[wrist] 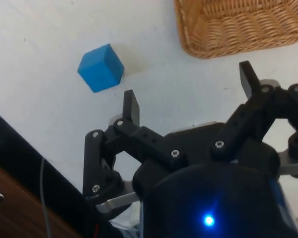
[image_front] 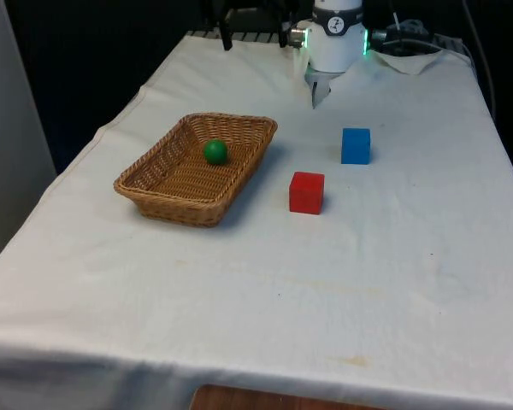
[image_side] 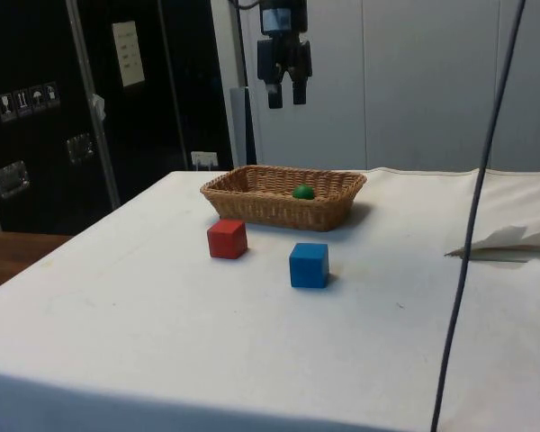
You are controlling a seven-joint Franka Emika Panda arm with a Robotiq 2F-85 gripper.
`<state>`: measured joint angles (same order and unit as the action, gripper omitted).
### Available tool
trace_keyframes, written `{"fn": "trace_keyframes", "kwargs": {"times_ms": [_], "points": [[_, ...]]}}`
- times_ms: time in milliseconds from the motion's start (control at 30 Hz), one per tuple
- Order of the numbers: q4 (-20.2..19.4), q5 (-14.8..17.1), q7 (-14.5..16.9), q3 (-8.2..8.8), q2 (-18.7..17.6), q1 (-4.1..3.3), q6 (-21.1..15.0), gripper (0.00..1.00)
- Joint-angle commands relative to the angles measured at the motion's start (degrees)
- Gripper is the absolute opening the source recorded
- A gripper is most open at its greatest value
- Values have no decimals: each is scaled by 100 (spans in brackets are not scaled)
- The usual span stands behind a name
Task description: Place all non-red objects into the basket.
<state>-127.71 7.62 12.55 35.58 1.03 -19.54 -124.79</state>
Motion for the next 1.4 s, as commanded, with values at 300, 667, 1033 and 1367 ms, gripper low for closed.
{"fn": "trace_keyframes", "kwargs": {"times_ms": [300,667,1033,1367], "points": [[-304,-413,-527,-344,590,-6,126,100],[-630,-676,-905,-688,1083,0,201,100],[-917,-762,-1301,-1140,1278,-11,126,100],[-1031,-762,-1627,-1553,1226,-11,46,100]]}}
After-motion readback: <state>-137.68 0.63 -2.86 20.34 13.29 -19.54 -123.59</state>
